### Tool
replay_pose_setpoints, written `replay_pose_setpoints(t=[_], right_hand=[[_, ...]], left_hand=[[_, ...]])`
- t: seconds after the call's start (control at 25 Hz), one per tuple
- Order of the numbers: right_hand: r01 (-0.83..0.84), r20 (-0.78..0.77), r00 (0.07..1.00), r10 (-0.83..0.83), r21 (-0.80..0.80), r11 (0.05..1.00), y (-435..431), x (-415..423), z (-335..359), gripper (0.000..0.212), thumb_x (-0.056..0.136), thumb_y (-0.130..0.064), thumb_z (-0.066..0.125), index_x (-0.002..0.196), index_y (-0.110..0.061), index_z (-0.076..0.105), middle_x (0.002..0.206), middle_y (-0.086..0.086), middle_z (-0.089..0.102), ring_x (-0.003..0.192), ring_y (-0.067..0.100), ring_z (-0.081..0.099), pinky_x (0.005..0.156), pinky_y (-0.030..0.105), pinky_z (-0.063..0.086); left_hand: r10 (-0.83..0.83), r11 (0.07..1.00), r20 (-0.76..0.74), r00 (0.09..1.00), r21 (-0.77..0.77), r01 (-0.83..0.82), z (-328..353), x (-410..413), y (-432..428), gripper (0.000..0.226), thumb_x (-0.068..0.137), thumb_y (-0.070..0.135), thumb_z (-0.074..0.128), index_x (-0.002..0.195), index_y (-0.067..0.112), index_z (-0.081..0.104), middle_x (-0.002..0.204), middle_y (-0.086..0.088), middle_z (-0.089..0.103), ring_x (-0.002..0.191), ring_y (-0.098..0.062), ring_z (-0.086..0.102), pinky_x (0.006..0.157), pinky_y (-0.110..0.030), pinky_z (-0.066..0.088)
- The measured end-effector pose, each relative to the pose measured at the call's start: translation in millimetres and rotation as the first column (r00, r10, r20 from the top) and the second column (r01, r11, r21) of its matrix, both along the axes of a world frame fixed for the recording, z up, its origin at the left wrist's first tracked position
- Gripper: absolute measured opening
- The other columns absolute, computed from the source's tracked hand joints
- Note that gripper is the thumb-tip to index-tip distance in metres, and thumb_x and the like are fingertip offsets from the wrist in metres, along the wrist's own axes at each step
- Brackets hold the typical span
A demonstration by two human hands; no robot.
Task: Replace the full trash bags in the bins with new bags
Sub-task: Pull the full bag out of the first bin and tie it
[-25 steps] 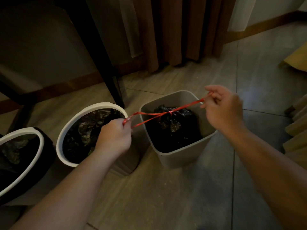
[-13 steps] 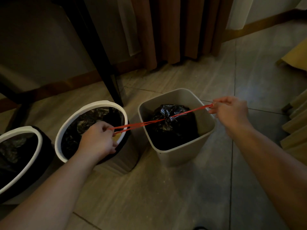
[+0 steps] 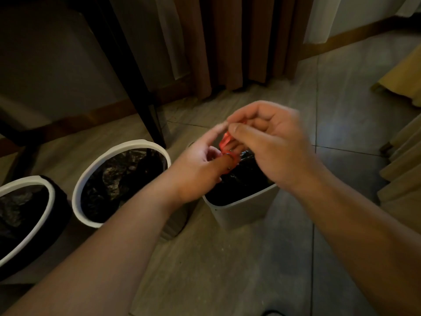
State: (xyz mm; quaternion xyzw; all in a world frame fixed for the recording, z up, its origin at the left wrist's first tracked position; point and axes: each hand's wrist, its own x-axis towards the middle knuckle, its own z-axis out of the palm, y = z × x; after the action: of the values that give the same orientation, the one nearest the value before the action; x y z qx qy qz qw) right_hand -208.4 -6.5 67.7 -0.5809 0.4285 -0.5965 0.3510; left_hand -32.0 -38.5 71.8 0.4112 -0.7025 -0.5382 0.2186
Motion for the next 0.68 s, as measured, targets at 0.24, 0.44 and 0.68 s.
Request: replay_pose_setpoints(t=[0.24, 0.44, 0.68], right_hand=[[0.073, -0.022, 0.997, -0.073, -0.001, 0.997, -2, -26, -22, 0.014, 0.098, -0.021, 0.068, 0.112, -0.023, 0.069, 0.094, 0.002, 0.078, 0.088, 0.014, 0.077, 0.077, 0.027, 0.061], [0.469, -0.373, 0.873, -0.314, 0.468, 0.749, -2, -75, -107, 0.021, 0.102, -0.030, 0.065, 0.123, -0.029, 0.064, 0.111, -0.006, 0.067, 0.102, 0.016, 0.068, 0.087, 0.045, 0.062], [0.405, -0.307, 0.908, -0.286, 0.465, 0.787, 8, -83, -144, 0.029, 0.102, -0.024, 0.065, 0.129, -0.032, 0.060, 0.112, -0.005, 0.068, 0.100, 0.014, 0.071, 0.083, 0.041, 0.063]], left_hand=[[0.114, 0.978, 0.292, 0.950, -0.203, -0.055, 8, 11, -14, 0.038, 0.110, 0.043, 0.045, 0.098, 0.025, 0.076, 0.098, 0.001, 0.076, 0.095, -0.016, 0.073, 0.082, -0.035, 0.060], [0.291, 0.954, -0.014, 0.957, 0.075, -0.289, 24, 14, -22, 0.046, 0.108, 0.049, 0.045, 0.098, 0.021, 0.080, 0.101, 0.005, 0.081, 0.104, -0.012, 0.074, 0.092, -0.045, 0.054], [0.342, 0.932, -0.329, 0.880, 0.242, -0.271, 48, 0, -19, 0.048, 0.108, 0.048, 0.045, 0.097, 0.021, 0.083, 0.112, -0.002, 0.080, 0.110, -0.024, 0.076, 0.096, -0.056, 0.056]])
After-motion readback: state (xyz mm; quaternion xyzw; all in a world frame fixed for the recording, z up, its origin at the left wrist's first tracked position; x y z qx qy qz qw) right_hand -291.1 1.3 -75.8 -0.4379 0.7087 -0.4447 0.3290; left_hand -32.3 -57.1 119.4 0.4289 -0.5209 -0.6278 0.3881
